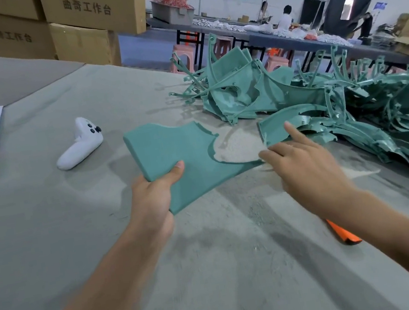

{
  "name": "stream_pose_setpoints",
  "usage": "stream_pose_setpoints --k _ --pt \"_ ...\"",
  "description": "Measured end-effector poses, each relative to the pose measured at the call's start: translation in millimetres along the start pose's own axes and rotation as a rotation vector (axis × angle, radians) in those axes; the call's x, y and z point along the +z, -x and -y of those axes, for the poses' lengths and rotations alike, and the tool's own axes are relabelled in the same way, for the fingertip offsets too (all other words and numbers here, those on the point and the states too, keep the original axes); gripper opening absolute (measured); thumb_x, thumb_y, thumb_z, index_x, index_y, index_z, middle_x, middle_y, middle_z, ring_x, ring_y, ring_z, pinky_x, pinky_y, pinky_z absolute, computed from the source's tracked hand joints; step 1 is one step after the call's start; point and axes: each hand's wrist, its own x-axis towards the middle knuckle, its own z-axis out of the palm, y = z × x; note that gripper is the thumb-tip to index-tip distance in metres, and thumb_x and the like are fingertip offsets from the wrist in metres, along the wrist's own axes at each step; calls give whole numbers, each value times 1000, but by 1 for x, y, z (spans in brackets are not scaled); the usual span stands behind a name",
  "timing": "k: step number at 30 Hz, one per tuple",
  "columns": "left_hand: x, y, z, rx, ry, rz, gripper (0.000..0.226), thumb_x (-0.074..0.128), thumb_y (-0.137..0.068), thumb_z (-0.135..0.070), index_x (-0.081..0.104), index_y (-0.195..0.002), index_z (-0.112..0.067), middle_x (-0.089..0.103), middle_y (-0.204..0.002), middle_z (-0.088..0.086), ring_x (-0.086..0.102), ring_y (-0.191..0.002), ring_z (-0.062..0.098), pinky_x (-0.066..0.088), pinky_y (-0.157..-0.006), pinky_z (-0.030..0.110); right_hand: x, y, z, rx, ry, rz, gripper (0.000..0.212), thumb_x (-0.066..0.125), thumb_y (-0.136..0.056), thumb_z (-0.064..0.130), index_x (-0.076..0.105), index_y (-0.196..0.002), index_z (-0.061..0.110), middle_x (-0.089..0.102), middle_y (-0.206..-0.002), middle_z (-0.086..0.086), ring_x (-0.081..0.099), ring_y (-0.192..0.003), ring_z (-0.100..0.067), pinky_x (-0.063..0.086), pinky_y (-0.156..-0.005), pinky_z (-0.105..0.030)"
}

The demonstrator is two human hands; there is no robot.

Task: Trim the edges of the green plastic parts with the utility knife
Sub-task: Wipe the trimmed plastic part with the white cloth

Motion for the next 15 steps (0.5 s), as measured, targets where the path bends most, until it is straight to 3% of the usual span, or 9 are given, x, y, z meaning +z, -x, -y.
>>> stream_pose_setpoints --k 2,6,8,9,11,13,15 --pt "6 5 5 -8 10 44 19 65 -84 2 70 -95 -13 76 -93 0 72 -84 15 59 -69 29 -2 -5 13 -20 -136 -50 51 47 -81 -11 61 -125 12 69 -114 -6 65 -107 -23 -16 -118 -28" --pt "6 8 5 -24 48 51 20 66 -82 -1 70 -97 -14 75 -96 1 72 -86 16 58 -64 27 -6 -16 38 74 -568 -120 56 47 -79 -14 63 -129 6 70 -116 -15 58 -117 -37 8 -120 -25" --pt "4 7 3 -27 72 48 22 66 -82 -2 69 -100 -14 75 -98 1 72 -88 16 58 -65 28 -16 -16 41 112 -870 -259 51 47 -79 -18 69 -120 5 72 -111 -12 63 -111 -34 30 -112 -19" --pt "4 6 2 -31 87 39 22 66 -82 -2 69 -100 -14 75 -99 2 72 -87 17 58 -65 29 -20 -12 41 106 -982 -361 48 48 -79 -17 73 -113 6 74 -107 -7 67 -105 -26 40 -101 -12" --pt "5 4 1 -57 132 -3 20 66 -82 -2 69 -99 -12 75 -99 4 73 -86 18 58 -64 30 -27 0 40 35 -1085 -524 43 48 -80 -13 74 -103 11 73 -100 4 66 -95 -7 43 -83 -8" --pt "5 3 0 -123 221 -39 19 65 -84 -3 69 -101 -9 75 -100 6 72 -87 19 58 -63 30 -31 14 40 -9 -1104 -600 39 47 -80 -11 71 -100 13 69 -97 11 63 -92 -1 41 -79 -9" --pt "4 2 -3 -213 323 -58 18 65 -85 -5 68 -101 -10 75 -96 6 73 -82 17 58 -58 29 -29 22 33 132 -1166 -658 33 48 -82 -7 69 -93 16 67 -92 16 61 -87 2 40 -76 -11"
